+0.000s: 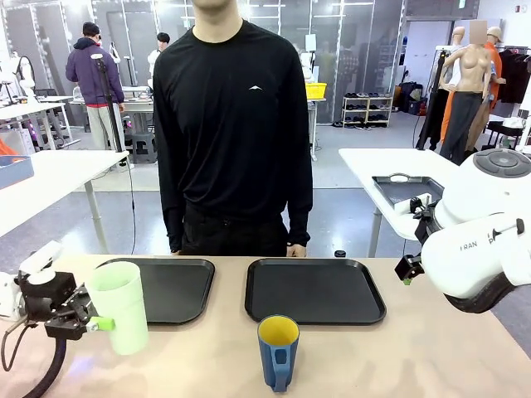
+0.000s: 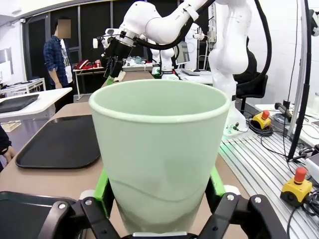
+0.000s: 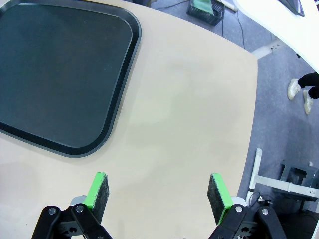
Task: Sort and store the cups by type.
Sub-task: Pick up the Reusable plastic cup, then place the picked Reusable plastic cup into the Flat Tray indicated by the person.
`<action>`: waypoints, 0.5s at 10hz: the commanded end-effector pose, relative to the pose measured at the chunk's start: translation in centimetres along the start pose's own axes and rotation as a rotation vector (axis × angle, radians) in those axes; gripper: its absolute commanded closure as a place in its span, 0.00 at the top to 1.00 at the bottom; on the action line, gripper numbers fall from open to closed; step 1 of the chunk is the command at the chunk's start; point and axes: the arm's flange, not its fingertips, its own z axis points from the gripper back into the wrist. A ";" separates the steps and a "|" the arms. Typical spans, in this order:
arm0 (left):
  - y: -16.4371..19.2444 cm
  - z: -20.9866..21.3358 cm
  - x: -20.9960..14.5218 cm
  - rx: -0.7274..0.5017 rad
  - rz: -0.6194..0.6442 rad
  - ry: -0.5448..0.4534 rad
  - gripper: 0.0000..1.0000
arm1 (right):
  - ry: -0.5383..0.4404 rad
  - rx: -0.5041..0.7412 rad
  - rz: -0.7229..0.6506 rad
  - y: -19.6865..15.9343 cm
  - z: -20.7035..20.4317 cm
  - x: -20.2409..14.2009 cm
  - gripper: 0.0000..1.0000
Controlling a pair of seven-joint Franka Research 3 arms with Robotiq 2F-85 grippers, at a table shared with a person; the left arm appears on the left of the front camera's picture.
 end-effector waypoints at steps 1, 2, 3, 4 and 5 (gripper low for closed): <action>0.5 -0.3 0.0 -0.008 -0.008 0.003 0.28 | 0.001 0.000 0.001 0.0 -0.1 -0.1 1.00; 0.5 -0.3 0.0 -0.008 -0.008 0.003 0.28 | 0.001 0.000 0.001 0.0 -0.1 -0.1 1.00; 0.5 -0.3 0.0 -0.008 -0.008 0.003 0.28 | 0.001 0.000 0.001 0.0 -0.1 -0.1 1.00; 0.5 -0.3 0.0 -0.008 -0.008 0.003 0.28 | 0.001 0.000 0.001 0.0 -0.1 -0.1 1.00; 0.5 -0.3 0.0 -0.008 -0.008 0.003 0.28 | 0.001 0.000 0.001 0.0 -0.1 -0.1 1.00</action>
